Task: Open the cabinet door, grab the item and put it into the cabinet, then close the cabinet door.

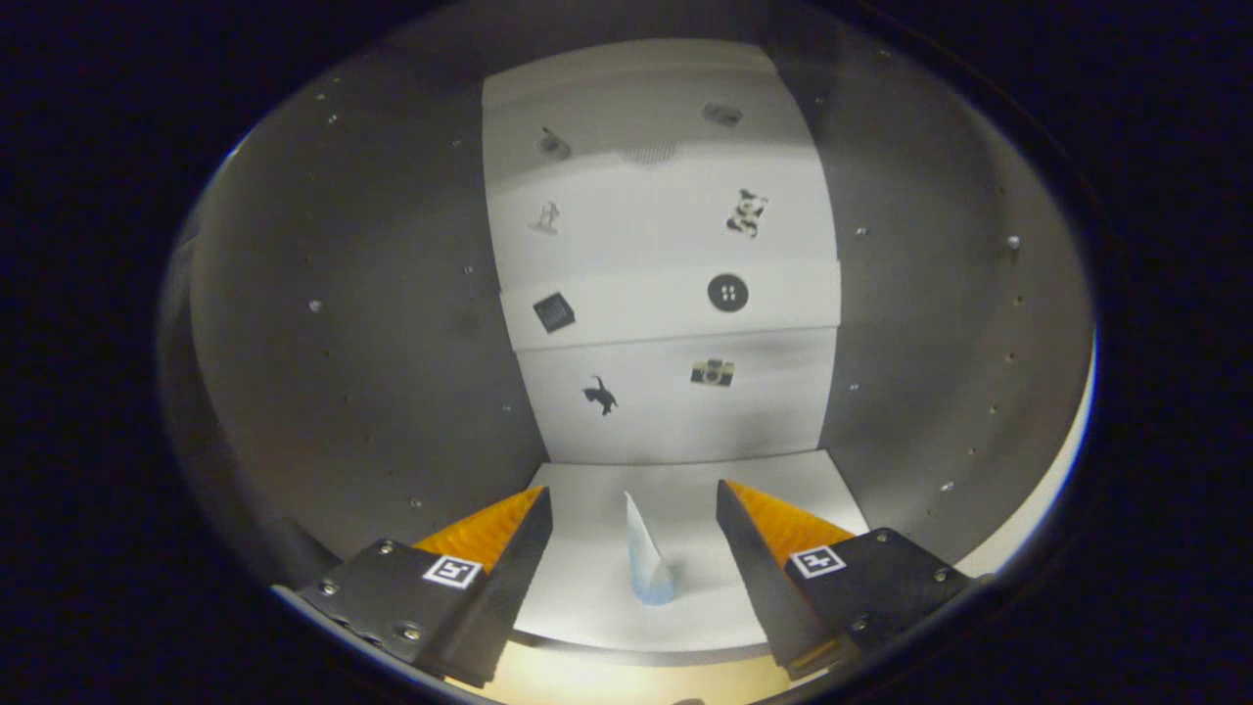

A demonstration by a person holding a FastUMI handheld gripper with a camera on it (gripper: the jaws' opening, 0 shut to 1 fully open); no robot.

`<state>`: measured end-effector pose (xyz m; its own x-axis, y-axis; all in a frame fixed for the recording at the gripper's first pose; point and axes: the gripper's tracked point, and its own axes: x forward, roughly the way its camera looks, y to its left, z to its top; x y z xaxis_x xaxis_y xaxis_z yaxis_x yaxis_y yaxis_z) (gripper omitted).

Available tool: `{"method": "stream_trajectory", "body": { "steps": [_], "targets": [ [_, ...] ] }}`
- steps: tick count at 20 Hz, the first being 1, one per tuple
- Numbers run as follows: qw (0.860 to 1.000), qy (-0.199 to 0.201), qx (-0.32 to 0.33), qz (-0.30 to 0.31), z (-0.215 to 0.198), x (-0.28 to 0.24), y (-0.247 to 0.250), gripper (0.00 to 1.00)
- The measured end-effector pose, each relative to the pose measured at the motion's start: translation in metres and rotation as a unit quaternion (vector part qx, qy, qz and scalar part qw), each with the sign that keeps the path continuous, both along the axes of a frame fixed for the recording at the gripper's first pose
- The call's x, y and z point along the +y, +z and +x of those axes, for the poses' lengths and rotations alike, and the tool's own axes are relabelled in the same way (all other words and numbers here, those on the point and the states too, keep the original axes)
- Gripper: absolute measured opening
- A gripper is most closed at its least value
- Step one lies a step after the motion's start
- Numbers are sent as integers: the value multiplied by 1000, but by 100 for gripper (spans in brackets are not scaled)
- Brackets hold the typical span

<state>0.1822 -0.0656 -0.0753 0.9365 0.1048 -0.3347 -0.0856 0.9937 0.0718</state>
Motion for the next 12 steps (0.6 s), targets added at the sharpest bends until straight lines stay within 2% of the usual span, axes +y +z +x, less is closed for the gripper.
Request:
{"method": "stream_trajectory", "body": {
  "steps": [6,12],
  "targets": [
    [998,11,-47,-49,-39,5,25,99],
    [991,5,-94,-99,-98,22,49,98]
  ]
}}
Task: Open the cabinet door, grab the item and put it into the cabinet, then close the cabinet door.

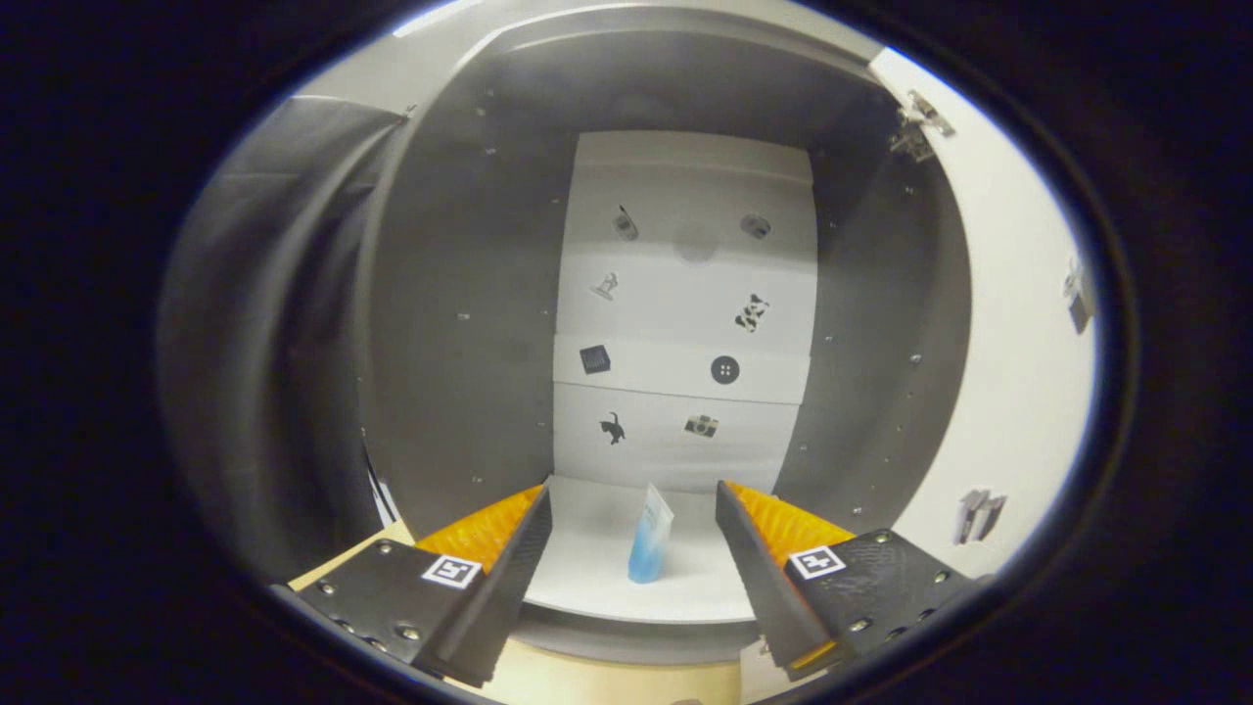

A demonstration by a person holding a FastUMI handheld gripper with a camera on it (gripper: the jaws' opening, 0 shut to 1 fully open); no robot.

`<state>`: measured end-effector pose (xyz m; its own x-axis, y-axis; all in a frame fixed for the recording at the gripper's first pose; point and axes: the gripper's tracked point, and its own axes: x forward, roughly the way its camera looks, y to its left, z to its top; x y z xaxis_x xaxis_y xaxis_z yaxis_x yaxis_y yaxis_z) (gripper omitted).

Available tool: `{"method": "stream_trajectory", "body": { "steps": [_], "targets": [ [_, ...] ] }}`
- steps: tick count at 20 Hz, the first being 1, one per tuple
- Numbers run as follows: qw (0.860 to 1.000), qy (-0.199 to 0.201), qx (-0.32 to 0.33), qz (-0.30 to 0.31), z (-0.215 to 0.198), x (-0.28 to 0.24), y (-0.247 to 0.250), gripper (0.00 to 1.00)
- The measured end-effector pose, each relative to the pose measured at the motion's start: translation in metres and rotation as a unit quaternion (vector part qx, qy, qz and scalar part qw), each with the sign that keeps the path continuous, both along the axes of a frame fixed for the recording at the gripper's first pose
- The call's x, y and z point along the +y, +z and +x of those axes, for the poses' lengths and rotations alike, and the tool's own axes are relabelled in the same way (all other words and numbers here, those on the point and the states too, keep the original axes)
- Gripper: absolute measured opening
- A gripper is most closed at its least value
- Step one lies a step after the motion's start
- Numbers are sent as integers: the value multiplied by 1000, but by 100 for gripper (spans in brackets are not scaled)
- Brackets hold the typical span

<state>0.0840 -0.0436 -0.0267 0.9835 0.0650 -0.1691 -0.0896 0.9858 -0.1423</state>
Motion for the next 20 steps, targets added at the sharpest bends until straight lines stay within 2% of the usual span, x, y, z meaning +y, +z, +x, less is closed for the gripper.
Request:
{"method": "stream_trajectory", "body": {
  "steps": [6,15,20],
  "targets": [
    [999,-36,-13,15,-73,5,12,97],
    [991,-127,-40,10,-201,-22,21,97],
    [980,-193,-49,12,-278,-54,23,97]
  ]
}}
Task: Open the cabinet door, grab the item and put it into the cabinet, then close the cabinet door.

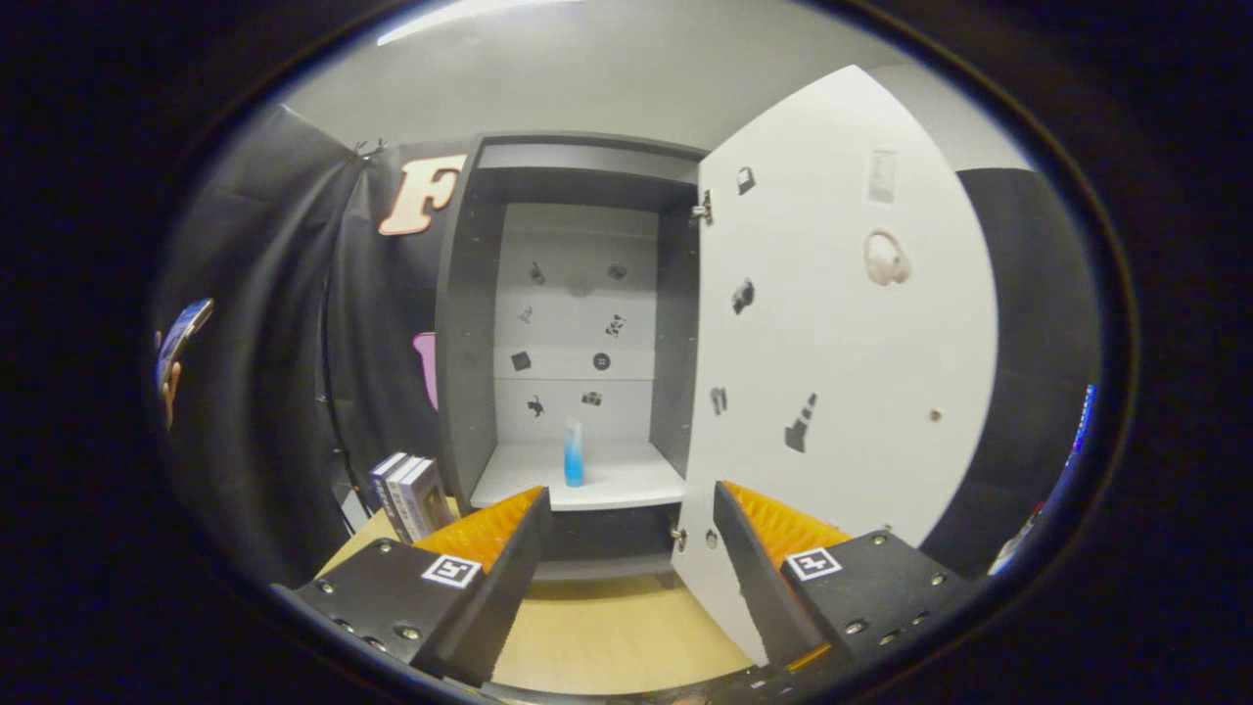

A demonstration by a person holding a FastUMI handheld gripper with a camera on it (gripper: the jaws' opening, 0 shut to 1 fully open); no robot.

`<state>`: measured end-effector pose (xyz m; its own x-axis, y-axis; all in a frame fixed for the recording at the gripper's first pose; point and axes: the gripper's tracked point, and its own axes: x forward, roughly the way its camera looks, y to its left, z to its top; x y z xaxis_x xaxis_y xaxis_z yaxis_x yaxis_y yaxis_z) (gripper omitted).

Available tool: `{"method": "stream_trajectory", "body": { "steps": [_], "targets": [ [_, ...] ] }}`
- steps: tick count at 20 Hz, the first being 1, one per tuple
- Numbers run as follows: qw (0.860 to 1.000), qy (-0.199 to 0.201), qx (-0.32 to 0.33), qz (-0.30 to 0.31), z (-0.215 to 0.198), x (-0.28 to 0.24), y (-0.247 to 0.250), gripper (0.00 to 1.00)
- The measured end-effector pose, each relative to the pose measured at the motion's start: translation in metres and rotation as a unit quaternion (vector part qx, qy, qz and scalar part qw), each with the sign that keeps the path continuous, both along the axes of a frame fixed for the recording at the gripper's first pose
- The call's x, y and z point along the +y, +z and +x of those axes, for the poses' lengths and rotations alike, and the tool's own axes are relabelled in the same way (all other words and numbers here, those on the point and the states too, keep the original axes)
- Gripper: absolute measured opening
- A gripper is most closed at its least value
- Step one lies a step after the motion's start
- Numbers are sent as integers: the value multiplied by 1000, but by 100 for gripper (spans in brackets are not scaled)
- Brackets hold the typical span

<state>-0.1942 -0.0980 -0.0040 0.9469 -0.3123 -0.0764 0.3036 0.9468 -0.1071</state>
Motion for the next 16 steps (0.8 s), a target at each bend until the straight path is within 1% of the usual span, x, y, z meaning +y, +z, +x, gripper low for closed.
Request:
{"method": "stream_trajectory", "body": {
  "steps": [2,5,8,10,13,16],
  "targets": [
    [999,-33,-9,1,-32,-18,5,97],
    [994,-103,-18,13,-85,-51,7,97],
    [983,-182,-19,17,-133,-96,-8,97],
    [974,-224,-14,18,-162,-122,-12,97],
    [967,-252,-21,22,-184,-151,-8,98],
    [965,-262,-24,16,-186,-181,0,98]
  ]
}}
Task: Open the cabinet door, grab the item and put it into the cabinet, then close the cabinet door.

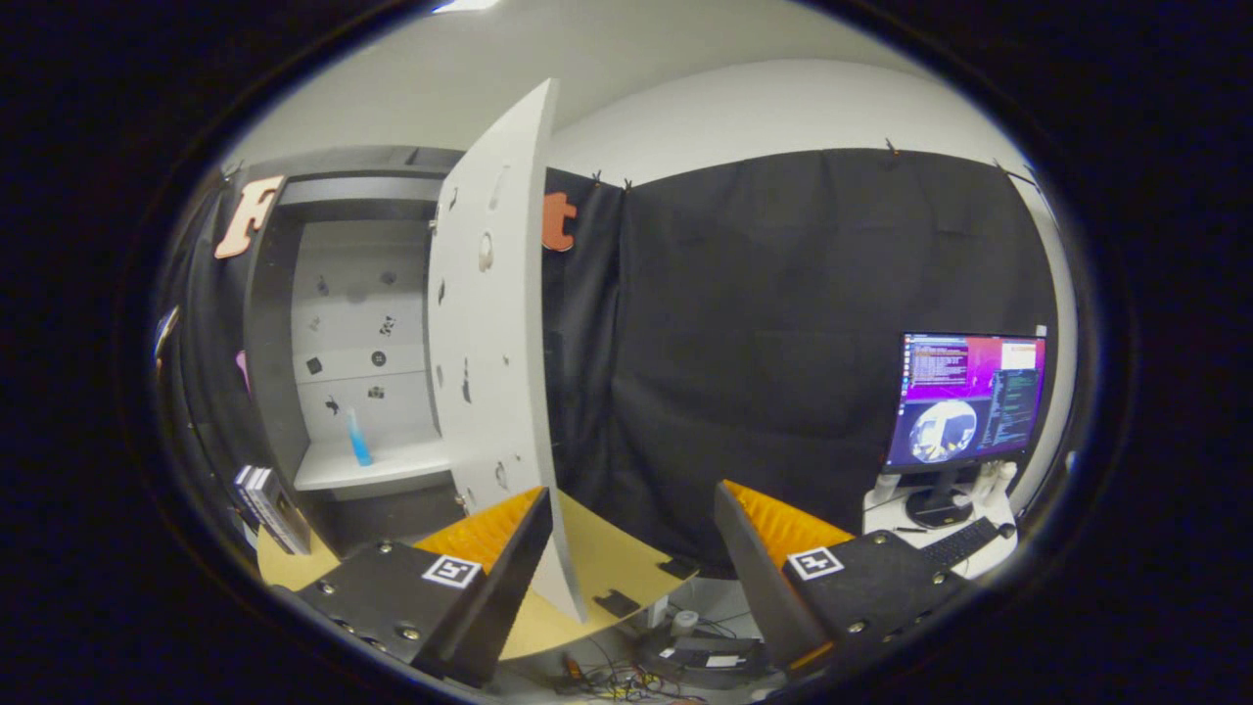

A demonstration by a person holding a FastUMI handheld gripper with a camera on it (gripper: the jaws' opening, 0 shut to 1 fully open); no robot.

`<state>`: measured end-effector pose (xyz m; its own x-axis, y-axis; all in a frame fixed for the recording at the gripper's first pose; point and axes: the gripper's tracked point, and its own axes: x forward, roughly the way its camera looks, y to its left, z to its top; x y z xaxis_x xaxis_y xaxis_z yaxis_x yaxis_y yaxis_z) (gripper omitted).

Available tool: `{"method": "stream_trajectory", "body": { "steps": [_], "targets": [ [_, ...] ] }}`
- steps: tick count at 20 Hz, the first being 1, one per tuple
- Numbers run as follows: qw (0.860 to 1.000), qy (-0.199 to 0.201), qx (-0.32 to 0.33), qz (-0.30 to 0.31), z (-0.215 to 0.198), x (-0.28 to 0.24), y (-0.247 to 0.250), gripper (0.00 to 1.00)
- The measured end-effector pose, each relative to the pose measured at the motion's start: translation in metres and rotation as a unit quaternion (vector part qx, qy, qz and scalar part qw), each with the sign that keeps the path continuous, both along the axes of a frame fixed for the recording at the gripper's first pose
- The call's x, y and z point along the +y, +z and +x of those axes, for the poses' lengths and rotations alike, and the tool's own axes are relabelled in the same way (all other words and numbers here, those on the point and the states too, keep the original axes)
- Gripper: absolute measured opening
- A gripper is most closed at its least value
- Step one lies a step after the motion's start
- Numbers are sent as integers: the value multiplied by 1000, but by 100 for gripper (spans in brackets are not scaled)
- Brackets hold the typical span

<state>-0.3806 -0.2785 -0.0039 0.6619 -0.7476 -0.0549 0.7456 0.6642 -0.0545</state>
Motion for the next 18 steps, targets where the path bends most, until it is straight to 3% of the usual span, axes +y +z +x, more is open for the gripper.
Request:
{"method": "stream_trajectory", "body": {
  "steps": [6,10,18],
  "targets": [
    [1000,8,8,-18,31,-56,14,98],
    [999,35,-9,-16,61,-74,27,98],
    [997,70,-2,-14,99,-74,16,98]
  ]
}}
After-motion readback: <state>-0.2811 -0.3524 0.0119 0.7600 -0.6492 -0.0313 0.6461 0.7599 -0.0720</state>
